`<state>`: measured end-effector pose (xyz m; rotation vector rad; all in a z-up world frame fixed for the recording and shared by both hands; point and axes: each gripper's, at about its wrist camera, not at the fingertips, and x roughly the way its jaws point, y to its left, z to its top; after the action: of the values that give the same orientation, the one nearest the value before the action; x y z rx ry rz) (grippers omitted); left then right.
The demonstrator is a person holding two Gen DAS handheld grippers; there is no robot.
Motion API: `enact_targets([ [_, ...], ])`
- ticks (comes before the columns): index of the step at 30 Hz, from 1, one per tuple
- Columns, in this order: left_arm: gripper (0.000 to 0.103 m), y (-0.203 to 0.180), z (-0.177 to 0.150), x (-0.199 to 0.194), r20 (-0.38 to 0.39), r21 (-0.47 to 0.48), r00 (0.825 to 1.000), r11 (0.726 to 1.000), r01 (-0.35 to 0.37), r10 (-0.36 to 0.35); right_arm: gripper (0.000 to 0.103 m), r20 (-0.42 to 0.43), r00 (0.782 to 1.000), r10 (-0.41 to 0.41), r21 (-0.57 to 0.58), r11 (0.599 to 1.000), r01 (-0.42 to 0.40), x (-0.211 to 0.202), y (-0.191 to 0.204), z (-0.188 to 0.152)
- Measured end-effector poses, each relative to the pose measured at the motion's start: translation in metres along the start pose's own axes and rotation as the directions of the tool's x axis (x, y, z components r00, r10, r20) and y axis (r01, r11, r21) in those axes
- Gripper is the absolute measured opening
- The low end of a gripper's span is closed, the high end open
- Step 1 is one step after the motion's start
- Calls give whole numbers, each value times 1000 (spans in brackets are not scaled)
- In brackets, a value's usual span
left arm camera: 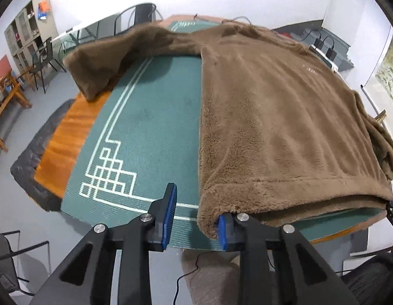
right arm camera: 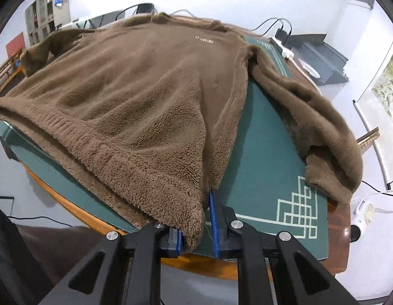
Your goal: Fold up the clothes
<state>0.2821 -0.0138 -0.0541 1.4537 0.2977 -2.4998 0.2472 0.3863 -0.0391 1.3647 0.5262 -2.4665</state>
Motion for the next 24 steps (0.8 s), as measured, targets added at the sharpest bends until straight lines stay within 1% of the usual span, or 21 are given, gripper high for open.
enact_targets([
  [2,32,-1,-5,9,-21,10,1000,1000,-8,8,18,-20,1000,7,-10,1000,-8,9,1,-2],
  [5,34,-4,-9,19,-43,24,999,1000,-12,13,18,-24,999,21,-5,1000,-21,16,-2,0],
  [6,36,-4,-8,20,-45,27,999,1000,-13,14,18,-31,999,43,2,999,-43,18,-4,2],
  [7,43,-6,-7,21,-50,32,999,999,-16,17,18,-34,998,57,0,998,-57,18,-6,4],
  [8,52,-6,-6,21,-53,42,998,999,-26,28,21,-37,997,69,-5,998,-69,19,-7,5],
  [9,57,-7,-5,21,-54,54,998,998,-39,42,23,-40,996,81,-11,997,-81,20,-9,7],
  [10,66,-7,-5,20,-54,64,997,997,-44,47,29,-43,995,94,-9,996,-94,19,-11,6],
  [11,70,-7,-5,18,-53,75,997,996,-46,50,35,-46,993,107,-7,994,-107,19,-12,5],
  [12,70,-7,-5,17,-53,85,997,995,-48,53,42,-50,991,120,-4,993,-121,18,-14,5],
  [13,72,-6,-5,14,-55,100,997,994,-45,51,61,-53,990,134,-1,991,-134,17,-16,4],
  [14,73,-6,-6,11,-58,115,997,993,-41,47,73,-49,988,145,13,989,-145,15,-19,4],
  [16,76,-3,-8,5,-63,137,997,990,-35,44,73,-38,985,167,43,985,-166,9,-27,3],
  [19,76,0,-11,-8,-66,163,997,986,-26,37,73,-20,980,200,88,976,-198,0,-38,2],
  [21,76,-1,-6,-18,-51,146,998,989,-14,21,73,8,976,217,128,968,-216,-6,-46,7],
  [24,77,-7,13,-28,2,96,1000,995,31,-31,73,67,975,211,179,959,-219,-8,-49,26],
])
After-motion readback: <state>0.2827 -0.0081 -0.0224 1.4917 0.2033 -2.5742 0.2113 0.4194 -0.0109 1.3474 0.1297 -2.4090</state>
